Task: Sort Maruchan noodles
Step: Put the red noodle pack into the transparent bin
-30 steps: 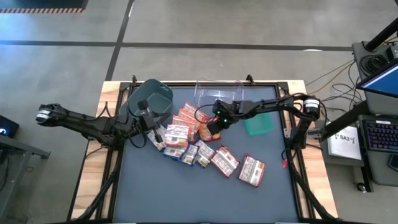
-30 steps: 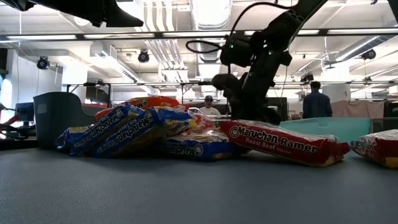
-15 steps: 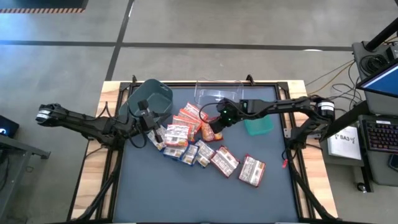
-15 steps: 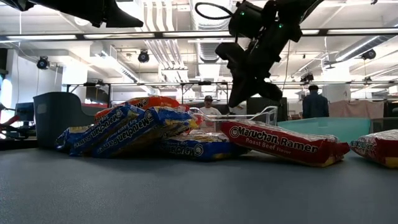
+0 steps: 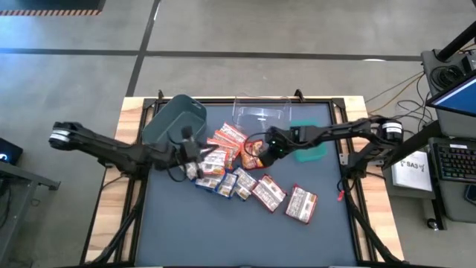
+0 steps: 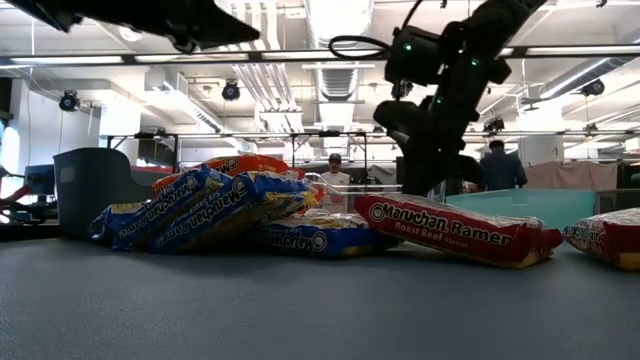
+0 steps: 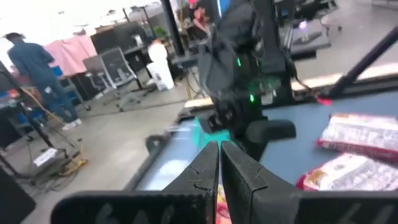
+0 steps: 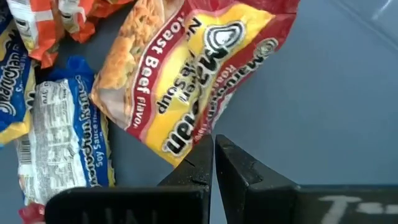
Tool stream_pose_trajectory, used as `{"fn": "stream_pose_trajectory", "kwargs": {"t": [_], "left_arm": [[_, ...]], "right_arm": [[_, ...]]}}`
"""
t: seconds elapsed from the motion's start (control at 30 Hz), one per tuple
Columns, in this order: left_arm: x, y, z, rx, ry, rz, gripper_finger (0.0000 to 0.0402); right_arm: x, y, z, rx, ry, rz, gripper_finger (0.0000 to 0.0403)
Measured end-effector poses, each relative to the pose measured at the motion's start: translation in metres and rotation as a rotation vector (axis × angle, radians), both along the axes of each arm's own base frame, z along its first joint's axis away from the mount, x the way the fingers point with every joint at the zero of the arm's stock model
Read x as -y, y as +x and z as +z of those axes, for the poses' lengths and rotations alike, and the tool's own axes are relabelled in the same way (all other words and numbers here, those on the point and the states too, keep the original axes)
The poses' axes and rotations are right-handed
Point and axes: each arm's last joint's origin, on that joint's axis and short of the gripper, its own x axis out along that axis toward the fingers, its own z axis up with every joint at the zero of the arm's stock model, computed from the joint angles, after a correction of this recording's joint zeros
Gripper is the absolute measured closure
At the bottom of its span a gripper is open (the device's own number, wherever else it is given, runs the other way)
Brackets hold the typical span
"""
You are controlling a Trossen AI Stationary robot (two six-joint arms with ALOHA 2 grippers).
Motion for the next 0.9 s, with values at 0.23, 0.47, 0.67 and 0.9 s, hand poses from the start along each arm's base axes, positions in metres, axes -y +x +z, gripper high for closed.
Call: {"fn": "stream_pose_trajectory", "kwargs": {"t": [0.23, 0.47, 0.67, 0.9], "left_arm": [[0.007, 0.054, -0.014, -0.176, -0.004, -0.045, 0.0402], [-0.017, 0.112, -0.04, -0.382, -0.071, -0.099, 0.0402], [-0.034, 0.137, -0.077, -0.495, -0.112, -0.084, 0.0402], [-0.047, 0.143, -0.11, -0.576, -0.167, -0.062, 0.0402]], "right_arm": [[-0.003, -0.013, 0.012, 0.069, -0.018, 0.014, 0.0376], [-0.006, -0.028, 0.034, 0.132, -0.034, 0.026, 0.0334], [-0.008, -0.026, 0.034, 0.144, -0.017, -0.003, 0.0279], [-0.006, -0.015, 0.009, 0.067, 0.008, -0.012, 0.0204]]}}
